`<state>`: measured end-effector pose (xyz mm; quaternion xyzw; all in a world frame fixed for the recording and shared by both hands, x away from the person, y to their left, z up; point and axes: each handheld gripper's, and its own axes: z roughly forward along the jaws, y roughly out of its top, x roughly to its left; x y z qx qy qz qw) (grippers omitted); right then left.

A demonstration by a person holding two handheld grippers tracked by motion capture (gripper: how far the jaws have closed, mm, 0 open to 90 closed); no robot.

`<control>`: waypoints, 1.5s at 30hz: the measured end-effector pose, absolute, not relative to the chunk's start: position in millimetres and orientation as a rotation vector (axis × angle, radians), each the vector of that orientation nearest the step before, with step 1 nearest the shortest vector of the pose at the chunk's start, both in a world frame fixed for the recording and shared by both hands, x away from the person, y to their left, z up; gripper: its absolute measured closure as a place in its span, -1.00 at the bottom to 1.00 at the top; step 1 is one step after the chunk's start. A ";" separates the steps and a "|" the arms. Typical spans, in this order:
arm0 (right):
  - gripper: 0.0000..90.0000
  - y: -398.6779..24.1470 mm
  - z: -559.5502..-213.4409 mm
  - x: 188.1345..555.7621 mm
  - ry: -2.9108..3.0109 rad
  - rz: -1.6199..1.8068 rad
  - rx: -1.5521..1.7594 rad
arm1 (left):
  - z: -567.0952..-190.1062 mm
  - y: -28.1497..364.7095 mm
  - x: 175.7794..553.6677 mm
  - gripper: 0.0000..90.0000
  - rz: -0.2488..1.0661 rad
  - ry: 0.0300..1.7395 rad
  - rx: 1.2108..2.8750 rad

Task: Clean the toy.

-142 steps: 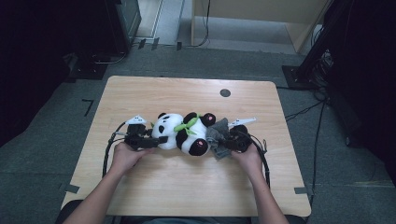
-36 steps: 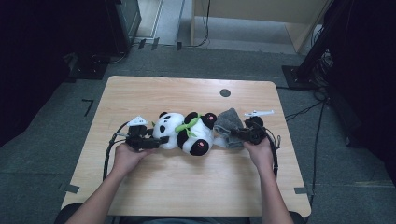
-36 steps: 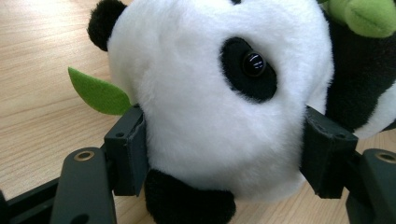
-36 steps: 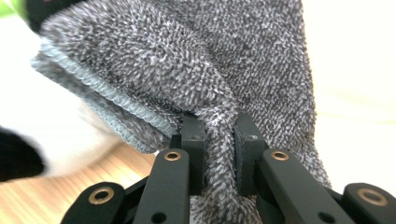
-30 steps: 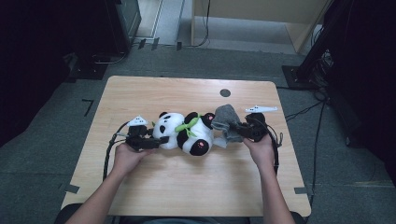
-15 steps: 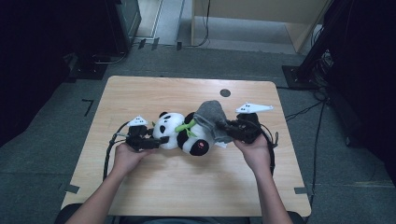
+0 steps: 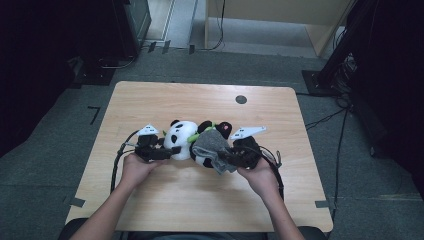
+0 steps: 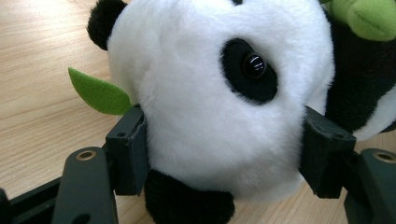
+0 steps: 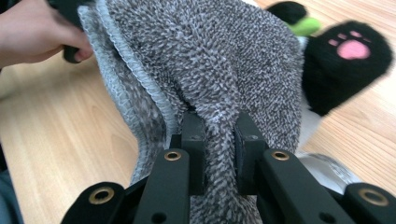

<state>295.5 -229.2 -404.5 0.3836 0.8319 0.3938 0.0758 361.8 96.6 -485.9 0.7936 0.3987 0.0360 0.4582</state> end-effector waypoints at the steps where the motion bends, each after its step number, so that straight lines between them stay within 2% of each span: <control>1: 0.77 -230.6 -405.0 295.7 2.494 1.171 1.152 | -485.9 96.6 361.7 -0.34 0.089 0.982 1.956; 10: 0.77 -245.5 -413.3 303.6 2.466 1.136 1.216 | -485.9 97.3 362.5 -0.34 0.081 0.987 1.951; 16: 0.77 -259.3 -395.5 300.3 2.397 1.189 1.229 | -486.0 97.4 362.7 -0.34 0.082 0.988 1.950; 25: 0.77 -226.2 -376.2 283.1 2.445 1.251 1.072 | -485.9 97.2 362.9 -0.34 0.082 0.990 1.949; 32: 0.77 -200.5 -396.2 284.1 2.526 1.191 1.044 | -485.7 96.8 362.4 -0.34 0.083 0.985 1.955; 45: 0.77 -228.5 -407.0 297.8 2.461 1.196 1.145 | -485.6 96.0 362.3 -0.33 0.082 0.984 1.954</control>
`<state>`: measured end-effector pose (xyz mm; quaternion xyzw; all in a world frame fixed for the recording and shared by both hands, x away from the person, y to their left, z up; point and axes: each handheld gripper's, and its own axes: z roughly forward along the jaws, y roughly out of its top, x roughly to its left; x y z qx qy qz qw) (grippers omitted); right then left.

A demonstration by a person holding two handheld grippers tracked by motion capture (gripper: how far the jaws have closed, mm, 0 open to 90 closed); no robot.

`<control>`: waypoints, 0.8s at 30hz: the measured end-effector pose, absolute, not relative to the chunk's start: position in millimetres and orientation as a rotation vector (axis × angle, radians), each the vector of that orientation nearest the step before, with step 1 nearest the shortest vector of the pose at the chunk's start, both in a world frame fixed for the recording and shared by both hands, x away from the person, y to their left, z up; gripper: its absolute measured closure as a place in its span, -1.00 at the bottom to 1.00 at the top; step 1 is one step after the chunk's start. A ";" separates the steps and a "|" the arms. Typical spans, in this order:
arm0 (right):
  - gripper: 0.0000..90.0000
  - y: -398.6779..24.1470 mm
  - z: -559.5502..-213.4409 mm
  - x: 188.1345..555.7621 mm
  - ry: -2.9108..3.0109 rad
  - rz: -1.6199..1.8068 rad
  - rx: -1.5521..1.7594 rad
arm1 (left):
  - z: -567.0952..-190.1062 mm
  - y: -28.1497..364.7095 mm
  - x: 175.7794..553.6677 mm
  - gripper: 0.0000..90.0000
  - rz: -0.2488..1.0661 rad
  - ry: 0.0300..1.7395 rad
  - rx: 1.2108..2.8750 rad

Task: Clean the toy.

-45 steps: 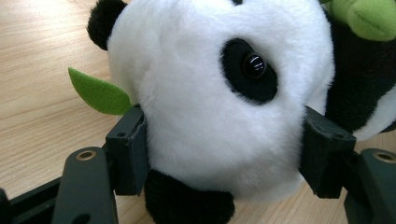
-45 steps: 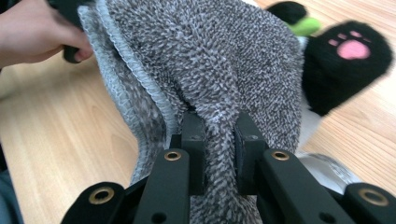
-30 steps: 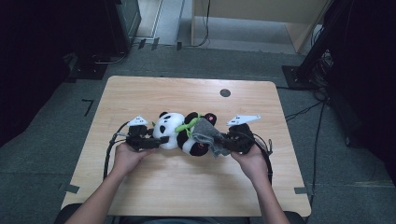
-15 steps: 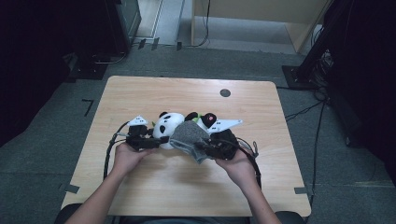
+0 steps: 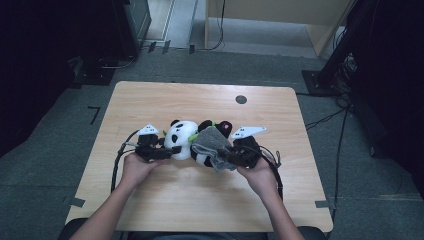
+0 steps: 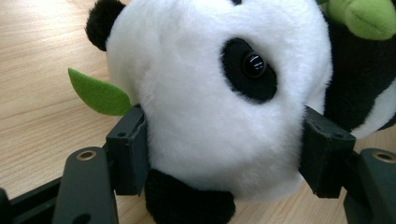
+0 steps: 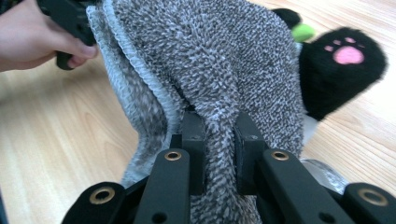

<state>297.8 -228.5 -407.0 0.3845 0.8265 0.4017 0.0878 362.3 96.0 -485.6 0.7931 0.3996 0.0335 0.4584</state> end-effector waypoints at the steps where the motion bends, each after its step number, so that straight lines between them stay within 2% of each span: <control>1: 0.77 -231.7 -408.3 299.6 2.452 1.187 1.156 | -485.6 96.0 362.3 -0.33 0.083 0.984 1.955; 8: 0.78 -254.7 -411.8 308.8 2.395 1.127 1.252 | -485.3 96.7 362.9 -0.33 0.080 0.985 1.953; 14: 0.78 -273.8 -387.0 305.4 2.286 1.237 1.297 | -483.0 94.7 360.4 -0.33 0.086 0.996 1.956; 19: 0.78 -246.5 -360.9 298.7 2.294 1.306 1.182 | -480.7 93.5 358.9 -0.32 0.088 1.002 1.964; 24: 0.78 -186.7 -355.1 311.1 2.405 1.278 1.042 | -479.5 93.1 358.1 -0.31 0.087 1.008 1.966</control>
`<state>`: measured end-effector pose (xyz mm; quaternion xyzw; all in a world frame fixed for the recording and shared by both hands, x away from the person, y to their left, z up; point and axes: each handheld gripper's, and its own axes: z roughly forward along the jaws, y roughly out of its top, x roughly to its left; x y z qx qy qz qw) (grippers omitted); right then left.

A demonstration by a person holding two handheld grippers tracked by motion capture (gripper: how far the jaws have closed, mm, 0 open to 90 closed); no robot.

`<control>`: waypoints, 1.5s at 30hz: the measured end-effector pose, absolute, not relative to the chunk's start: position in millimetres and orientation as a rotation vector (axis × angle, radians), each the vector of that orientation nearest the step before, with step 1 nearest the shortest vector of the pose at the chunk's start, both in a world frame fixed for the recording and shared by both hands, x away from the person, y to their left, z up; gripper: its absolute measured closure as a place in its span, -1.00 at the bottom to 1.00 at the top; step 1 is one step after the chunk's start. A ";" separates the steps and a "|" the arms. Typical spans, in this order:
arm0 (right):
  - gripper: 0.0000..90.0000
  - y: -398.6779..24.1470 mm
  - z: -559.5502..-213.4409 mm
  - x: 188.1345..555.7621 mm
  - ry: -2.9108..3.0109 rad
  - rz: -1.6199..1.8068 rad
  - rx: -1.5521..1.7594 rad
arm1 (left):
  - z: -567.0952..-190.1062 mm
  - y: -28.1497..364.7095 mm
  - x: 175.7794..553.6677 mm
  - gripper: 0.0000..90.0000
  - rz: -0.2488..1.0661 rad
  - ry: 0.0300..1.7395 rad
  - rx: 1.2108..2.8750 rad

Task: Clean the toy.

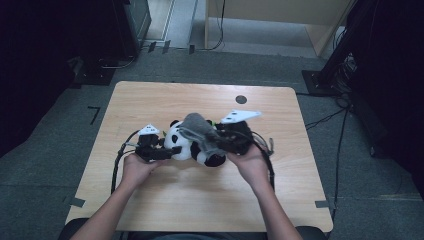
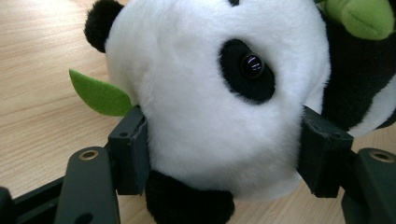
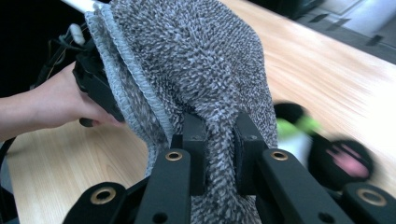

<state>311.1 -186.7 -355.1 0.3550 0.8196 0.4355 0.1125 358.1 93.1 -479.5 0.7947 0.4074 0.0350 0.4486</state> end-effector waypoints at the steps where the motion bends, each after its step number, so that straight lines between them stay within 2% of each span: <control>1: 0.78 -174.7 -357.2 314.6 2.425 1.258 1.023 | -479.5 92.8 357.9 -0.31 0.086 1.011 1.962; 6: 0.78 -126.3 -385.4 327.8 2.524 1.116 0.989 | -479.2 93.8 358.0 -0.29 0.082 1.013 1.966; 10: 0.80 -114.6 -413.6 330.8 2.558 0.981 0.981 | -480.1 93.7 358.6 -0.26 0.083 1.020 1.967; 25: 0.82 -126.3 -427.3 306.2 2.605 0.832 0.884 | -479.6 90.1 359.5 -0.17 0.105 1.011 1.986; 37: 0.82 -158.7 -442.4 294.4 2.611 0.854 0.924 | -479.8 86.4 358.4 -0.14 0.108 1.010 1.990; 45: 0.82 -178.6 -438.4 291.4 2.550 0.868 0.939 | -479.1 85.1 359.3 -0.13 0.082 1.045 1.967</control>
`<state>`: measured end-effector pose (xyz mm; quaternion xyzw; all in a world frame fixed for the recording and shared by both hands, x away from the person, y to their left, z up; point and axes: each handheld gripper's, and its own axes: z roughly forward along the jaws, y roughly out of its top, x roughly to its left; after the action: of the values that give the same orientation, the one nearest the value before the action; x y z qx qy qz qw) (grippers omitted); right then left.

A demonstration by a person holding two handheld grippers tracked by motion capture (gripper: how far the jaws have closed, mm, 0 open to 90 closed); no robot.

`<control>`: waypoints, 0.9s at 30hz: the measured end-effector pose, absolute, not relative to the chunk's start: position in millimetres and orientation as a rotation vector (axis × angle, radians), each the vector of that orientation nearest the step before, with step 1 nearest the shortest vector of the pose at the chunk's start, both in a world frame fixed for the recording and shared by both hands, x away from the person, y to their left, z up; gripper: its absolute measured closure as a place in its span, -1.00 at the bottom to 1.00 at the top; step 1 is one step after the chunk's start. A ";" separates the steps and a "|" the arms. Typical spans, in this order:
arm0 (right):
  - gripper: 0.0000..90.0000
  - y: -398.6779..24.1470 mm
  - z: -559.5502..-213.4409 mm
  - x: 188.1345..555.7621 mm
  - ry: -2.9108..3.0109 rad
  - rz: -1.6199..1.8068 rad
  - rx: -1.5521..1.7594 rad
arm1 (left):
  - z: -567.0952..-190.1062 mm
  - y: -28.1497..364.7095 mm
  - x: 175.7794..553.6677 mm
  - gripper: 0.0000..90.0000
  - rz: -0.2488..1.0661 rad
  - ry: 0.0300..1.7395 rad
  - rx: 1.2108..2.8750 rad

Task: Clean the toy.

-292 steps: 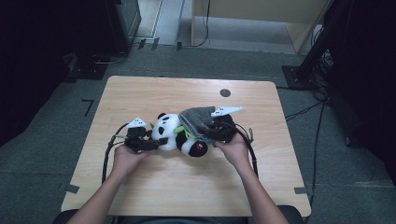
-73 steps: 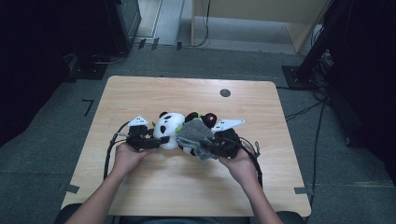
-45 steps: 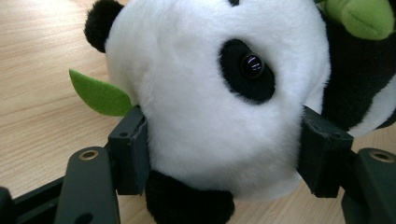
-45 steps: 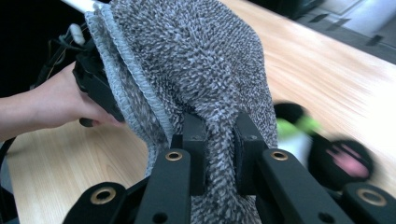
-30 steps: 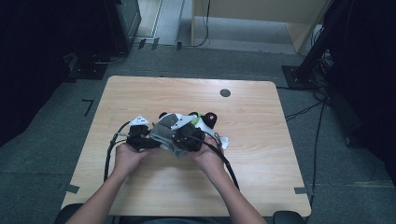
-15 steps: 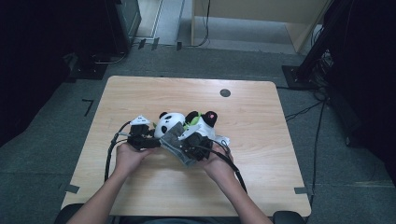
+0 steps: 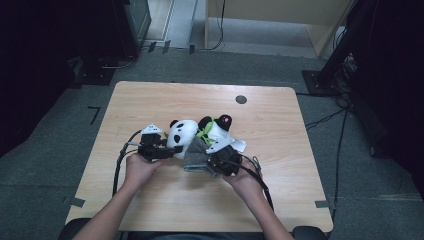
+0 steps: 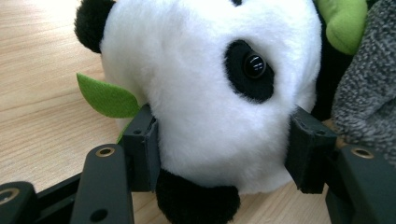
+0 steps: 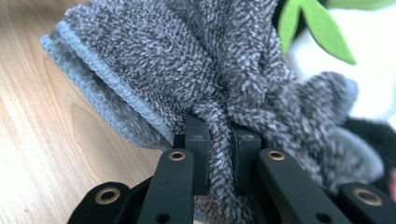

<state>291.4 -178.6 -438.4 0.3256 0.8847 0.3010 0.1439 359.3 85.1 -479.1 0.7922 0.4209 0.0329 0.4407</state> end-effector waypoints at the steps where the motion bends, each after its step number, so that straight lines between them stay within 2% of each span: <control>1: 0.82 -181.6 -438.1 291.8 2.547 0.870 0.947 | -479.0 84.9 359.1 -0.13 0.083 1.043 1.969; 15: 0.82 -234.1 -430.6 300.8 2.480 0.947 1.140 | -479.3 85.5 359.9 -0.08 0.077 1.058 1.960; 27: 0.82 -263.1 -418.8 304.6 2.382 0.969 1.219 | -479.5 85.2 359.6 -0.08 0.077 1.064 1.959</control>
<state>304.6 -263.1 -418.8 0.4238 0.8278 0.3366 0.1474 359.6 85.2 -479.5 0.7887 0.4283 0.0308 0.4398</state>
